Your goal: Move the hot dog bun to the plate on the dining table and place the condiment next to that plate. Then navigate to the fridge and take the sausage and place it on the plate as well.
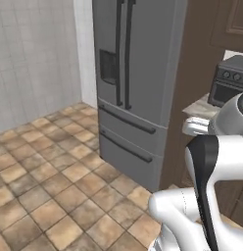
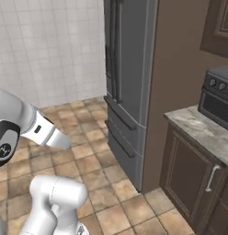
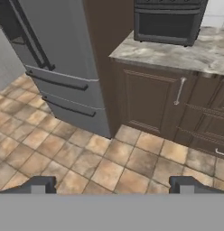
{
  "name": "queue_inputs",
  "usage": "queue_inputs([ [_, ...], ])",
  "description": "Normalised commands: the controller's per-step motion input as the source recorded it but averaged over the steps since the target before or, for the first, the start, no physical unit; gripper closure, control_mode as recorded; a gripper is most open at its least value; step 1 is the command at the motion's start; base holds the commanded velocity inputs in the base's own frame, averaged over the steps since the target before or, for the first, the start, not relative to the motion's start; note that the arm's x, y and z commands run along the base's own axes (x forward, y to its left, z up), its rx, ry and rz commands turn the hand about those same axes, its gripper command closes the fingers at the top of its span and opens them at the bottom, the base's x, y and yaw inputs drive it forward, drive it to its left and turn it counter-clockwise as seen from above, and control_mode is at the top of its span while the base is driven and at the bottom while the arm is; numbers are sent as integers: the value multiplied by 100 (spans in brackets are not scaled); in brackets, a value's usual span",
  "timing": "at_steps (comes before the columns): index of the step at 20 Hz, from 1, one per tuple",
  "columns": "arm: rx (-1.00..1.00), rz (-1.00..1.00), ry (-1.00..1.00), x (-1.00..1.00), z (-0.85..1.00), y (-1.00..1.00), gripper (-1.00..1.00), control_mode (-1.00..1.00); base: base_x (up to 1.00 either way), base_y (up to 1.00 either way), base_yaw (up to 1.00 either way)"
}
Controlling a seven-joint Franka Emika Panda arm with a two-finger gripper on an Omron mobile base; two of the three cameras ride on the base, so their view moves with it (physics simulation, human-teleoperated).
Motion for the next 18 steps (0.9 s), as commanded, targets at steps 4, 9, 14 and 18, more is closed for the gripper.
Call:
queue_inputs([
  [4,0,0,0,0,0,0,-100,100,58,53,-36],
  [9,0,0,0,0,0,0,-100,100,47,57,-36],
  [14,0,0,0,0,0,0,-100,100,32,62,-32],
  [18,0,0,0,0,0,0,-100,100,24,62,-27],
])
